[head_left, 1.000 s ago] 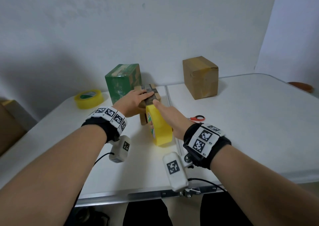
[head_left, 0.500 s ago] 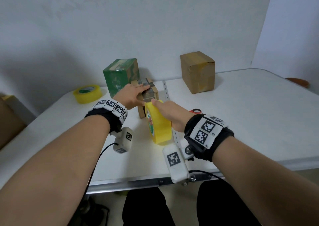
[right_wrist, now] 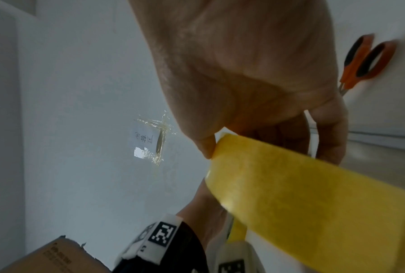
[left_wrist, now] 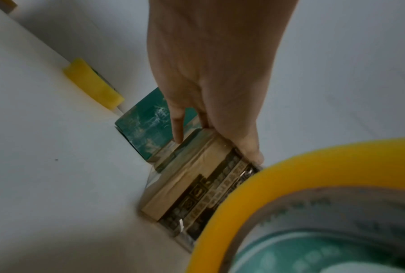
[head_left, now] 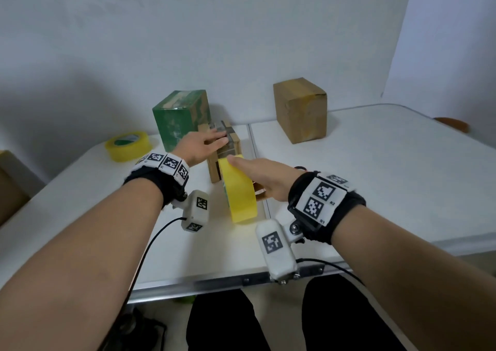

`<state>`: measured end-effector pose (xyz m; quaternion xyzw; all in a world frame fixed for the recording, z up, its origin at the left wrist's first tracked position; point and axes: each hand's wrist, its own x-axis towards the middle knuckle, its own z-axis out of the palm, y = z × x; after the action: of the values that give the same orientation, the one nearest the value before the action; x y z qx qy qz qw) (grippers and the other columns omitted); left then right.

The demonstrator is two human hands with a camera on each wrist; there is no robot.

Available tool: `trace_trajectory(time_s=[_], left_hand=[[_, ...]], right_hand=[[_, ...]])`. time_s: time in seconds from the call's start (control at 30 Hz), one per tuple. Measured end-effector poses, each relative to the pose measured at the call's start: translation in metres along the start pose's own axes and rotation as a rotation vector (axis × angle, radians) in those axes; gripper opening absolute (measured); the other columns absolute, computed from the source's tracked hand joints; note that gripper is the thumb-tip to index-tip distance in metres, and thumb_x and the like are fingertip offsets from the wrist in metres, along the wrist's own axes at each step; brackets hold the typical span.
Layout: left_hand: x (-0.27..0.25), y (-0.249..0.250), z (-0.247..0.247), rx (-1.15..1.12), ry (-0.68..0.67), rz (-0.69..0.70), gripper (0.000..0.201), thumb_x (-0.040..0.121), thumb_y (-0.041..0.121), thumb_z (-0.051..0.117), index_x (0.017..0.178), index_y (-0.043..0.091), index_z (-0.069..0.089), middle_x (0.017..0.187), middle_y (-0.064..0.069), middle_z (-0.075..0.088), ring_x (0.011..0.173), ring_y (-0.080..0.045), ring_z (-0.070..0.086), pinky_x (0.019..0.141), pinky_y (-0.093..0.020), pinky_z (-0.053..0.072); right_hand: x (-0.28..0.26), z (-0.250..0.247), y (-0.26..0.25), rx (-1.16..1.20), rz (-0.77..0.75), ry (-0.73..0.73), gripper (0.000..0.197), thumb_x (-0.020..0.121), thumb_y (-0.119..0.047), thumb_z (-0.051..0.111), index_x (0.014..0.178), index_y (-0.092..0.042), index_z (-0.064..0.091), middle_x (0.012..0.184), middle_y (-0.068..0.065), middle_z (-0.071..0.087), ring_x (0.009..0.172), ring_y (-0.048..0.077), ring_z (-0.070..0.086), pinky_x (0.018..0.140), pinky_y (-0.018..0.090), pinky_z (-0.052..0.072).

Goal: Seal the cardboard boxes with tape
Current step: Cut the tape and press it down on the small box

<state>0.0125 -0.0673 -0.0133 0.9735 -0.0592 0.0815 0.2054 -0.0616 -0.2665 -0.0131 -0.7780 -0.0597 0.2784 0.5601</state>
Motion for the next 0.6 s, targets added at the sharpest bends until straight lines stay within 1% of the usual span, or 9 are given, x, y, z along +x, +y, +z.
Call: trace_trajectory(time_s=[0.1, 0.17, 0.23, 0.33, 0.4, 0.43, 0.5, 0.53, 0.6], left_hand=[[-0.002, -0.006, 0.004, -0.064, 0.063, 0.08, 0.047, 0.09, 0.048, 0.06, 0.133, 0.028, 0.058, 0.144, 0.0, 0.05, 0.134, -0.015, 0.045, 0.111, -0.026, 0.03], [-0.005, -0.008, 0.006, -0.006, 0.07, 0.125, 0.052, 0.088, 0.051, 0.062, 0.135, 0.029, 0.056, 0.143, -0.004, 0.053, 0.131, -0.021, 0.047, 0.113, -0.034, 0.032], [-0.007, -0.009, 0.007, 0.044, 0.106, 0.15, 0.054, 0.086, 0.048, 0.064, 0.136, 0.029, 0.055, 0.142, -0.004, 0.053, 0.128, -0.027, 0.046, 0.112, -0.04, 0.034], [-0.006, -0.011, 0.01, 0.139, 0.125, 0.186, 0.053, 0.089, 0.024, 0.067, 0.139, 0.03, 0.051, 0.145, -0.002, 0.05, 0.125, -0.03, 0.044, 0.108, -0.04, 0.036], [-0.004, -0.012, 0.009, 0.167, 0.117, 0.179, 0.053, 0.092, 0.021, 0.064, 0.142, 0.031, 0.047, 0.148, 0.001, 0.045, 0.124, -0.028, 0.042, 0.107, -0.036, 0.035], [-0.003, -0.012, 0.008, 0.174, 0.111, 0.173, 0.053, 0.093, 0.022, 0.063, 0.143, 0.032, 0.046, 0.15, 0.002, 0.043, 0.124, -0.027, 0.041, 0.107, -0.034, 0.034], [-0.002, -0.012, 0.008, 0.187, 0.107, 0.165, 0.054, 0.094, 0.023, 0.06, 0.144, 0.033, 0.044, 0.151, 0.004, 0.041, 0.125, -0.026, 0.039, 0.106, -0.032, 0.033], [-0.001, -0.012, 0.009, 0.193, 0.106, 0.17, 0.053, 0.095, 0.022, 0.06, 0.144, 0.033, 0.043, 0.152, 0.004, 0.041, 0.125, -0.025, 0.039, 0.106, -0.031, 0.032], [-0.001, -0.011, 0.009, 0.206, 0.109, 0.177, 0.052, 0.095, 0.023, 0.058, 0.144, 0.033, 0.043, 0.152, 0.005, 0.04, 0.124, -0.025, 0.039, 0.104, -0.029, 0.032]], right_hand=[[-0.009, -0.009, -0.007, -0.069, -0.024, 0.034, 0.063, 0.097, -0.063, 0.035, 0.123, -0.011, 0.059, 0.109, 0.008, 0.066, 0.098, 0.024, 0.062, 0.088, 0.036, 0.049], [-0.007, -0.018, -0.012, -0.079, -0.022, 0.103, 0.053, 0.102, -0.053, 0.033, 0.112, -0.009, 0.061, 0.095, 0.005, 0.066, 0.087, 0.021, 0.061, 0.083, 0.034, 0.047], [-0.001, -0.031, -0.015, -0.113, -0.01, 0.174, 0.039, 0.104, -0.032, 0.039, 0.116, -0.003, 0.061, 0.096, 0.007, 0.065, 0.084, 0.02, 0.058, 0.073, 0.029, 0.044], [0.013, -0.055, -0.012, -0.351, 0.016, 0.277, 0.034, 0.097, -0.014, 0.051, 0.126, 0.001, 0.058, 0.108, 0.013, 0.063, 0.084, 0.021, 0.059, 0.059, 0.024, 0.045], [0.06, -0.081, 0.008, -0.693, 0.093, 0.254, 0.029, 0.092, -0.021, 0.056, 0.119, -0.01, 0.062, 0.116, 0.009, 0.063, 0.094, 0.025, 0.063, 0.066, 0.028, 0.05], [0.134, -0.118, 0.042, -0.906, 0.16, 0.267, 0.026, 0.084, -0.034, 0.061, 0.107, -0.025, 0.064, 0.116, 0.003, 0.066, 0.093, 0.025, 0.064, 0.074, 0.03, 0.051], [0.27, -0.169, 0.104, -1.155, 0.281, 0.236, 0.042, 0.05, -0.061, 0.062, 0.087, -0.041, 0.056, 0.105, -0.002, 0.071, 0.078, 0.026, 0.063, 0.078, 0.044, 0.054], [0.29, -0.174, 0.108, -1.235, 0.308, 0.215, 0.05, 0.039, -0.067, 0.062, 0.08, -0.039, 0.054, 0.096, 0.001, 0.07, 0.074, 0.03, 0.062, 0.075, 0.05, 0.054], [0.29, -0.174, 0.11, -1.239, 0.384, 0.168, 0.056, 0.037, -0.063, 0.071, 0.068, -0.02, 0.054, 0.083, 0.007, 0.065, 0.078, 0.036, 0.065, 0.076, 0.055, 0.054]])
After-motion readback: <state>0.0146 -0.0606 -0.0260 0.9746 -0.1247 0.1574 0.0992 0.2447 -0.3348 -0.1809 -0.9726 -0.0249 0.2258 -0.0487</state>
